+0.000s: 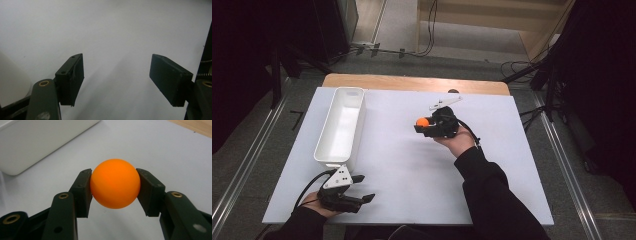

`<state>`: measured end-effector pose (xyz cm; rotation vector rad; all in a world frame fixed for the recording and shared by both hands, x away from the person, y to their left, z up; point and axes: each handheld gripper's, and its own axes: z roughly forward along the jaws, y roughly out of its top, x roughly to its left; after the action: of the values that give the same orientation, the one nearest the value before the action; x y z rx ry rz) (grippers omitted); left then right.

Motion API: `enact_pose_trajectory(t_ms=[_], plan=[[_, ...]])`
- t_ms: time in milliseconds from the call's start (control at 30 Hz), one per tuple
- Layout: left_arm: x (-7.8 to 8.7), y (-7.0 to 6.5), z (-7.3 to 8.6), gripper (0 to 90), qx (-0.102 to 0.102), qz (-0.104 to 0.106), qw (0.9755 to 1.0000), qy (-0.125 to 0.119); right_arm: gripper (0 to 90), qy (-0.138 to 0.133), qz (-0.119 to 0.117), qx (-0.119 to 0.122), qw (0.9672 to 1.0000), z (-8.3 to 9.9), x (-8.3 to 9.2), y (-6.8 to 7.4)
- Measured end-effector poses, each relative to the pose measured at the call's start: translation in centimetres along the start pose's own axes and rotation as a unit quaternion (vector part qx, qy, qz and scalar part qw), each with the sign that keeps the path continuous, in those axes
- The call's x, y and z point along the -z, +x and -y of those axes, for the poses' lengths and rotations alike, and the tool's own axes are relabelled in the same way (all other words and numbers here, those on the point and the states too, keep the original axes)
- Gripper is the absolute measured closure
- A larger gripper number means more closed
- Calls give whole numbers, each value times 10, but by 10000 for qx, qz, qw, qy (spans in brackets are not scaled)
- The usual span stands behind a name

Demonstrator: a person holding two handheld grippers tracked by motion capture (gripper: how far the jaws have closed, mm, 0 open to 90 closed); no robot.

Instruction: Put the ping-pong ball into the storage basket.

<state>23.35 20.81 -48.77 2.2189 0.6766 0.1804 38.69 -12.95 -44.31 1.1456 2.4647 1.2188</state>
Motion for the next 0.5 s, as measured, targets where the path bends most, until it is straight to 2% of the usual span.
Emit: enact_pose_trajectory(t_ms=[500], plan=[[-1,0,-1,279,-23,36,10000,1,478,-30,-239,270,9993,-7,6,22]])
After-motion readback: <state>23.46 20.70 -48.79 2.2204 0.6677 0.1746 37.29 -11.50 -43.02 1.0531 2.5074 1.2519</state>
